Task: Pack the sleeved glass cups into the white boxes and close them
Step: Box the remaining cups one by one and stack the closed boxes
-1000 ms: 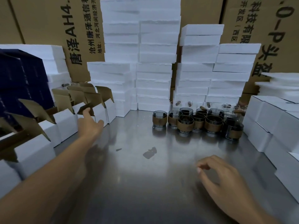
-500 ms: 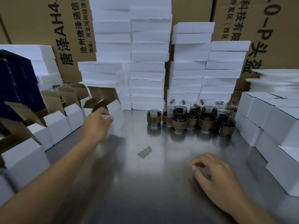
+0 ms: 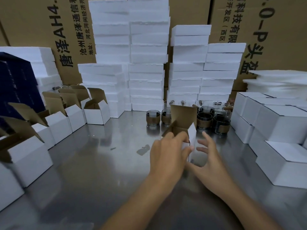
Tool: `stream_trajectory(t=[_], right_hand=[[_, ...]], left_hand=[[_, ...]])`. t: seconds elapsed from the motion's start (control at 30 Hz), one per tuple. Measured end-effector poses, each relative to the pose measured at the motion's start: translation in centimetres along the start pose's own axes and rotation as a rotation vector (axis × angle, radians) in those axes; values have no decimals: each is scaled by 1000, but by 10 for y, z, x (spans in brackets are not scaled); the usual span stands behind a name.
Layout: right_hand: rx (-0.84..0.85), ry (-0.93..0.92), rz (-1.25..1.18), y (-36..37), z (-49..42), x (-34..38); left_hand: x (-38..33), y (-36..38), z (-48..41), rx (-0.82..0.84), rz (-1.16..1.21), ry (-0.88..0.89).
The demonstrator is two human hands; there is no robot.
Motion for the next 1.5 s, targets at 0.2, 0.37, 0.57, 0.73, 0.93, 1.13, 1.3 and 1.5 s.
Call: stream_trajectory(t=[0.2,0.37,0.57,0.73,0.93,1.13,1.3,1.5], right_hand=[[12,21,-85,1,-4,-3],[0,38,-98,-7,-3,-3],[-3,64,-72,-20,-6,-11],[46,77,-94,-25,-11,-18],[64,100,-134,-24,-11,-19],[23,150,-117,-29,-17,-27],[75,208,-67,-33,-19,-34],[76,193,-77,-31,-19,-36]], left_hand=[[-7,11,10,48,46,28],[-4,5,14,-76,102,106],[34,26,22,-30,342,-192],[40,48,25,82,560,-298],[31,59,22,125,591,-214],[36,60,8,77,736,-211],[67,75,-30,19,664,-293],[102,110,-80,132,412,-317]])
Point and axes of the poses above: each hand's wrist, its own z-axis away from the middle knuckle, its own y-axis out of the palm, x = y × z, the point moved 8 cm from there along -z, towards the middle knuckle, and after that the axes turned 9 degrees about y, right-handed, at the moved point
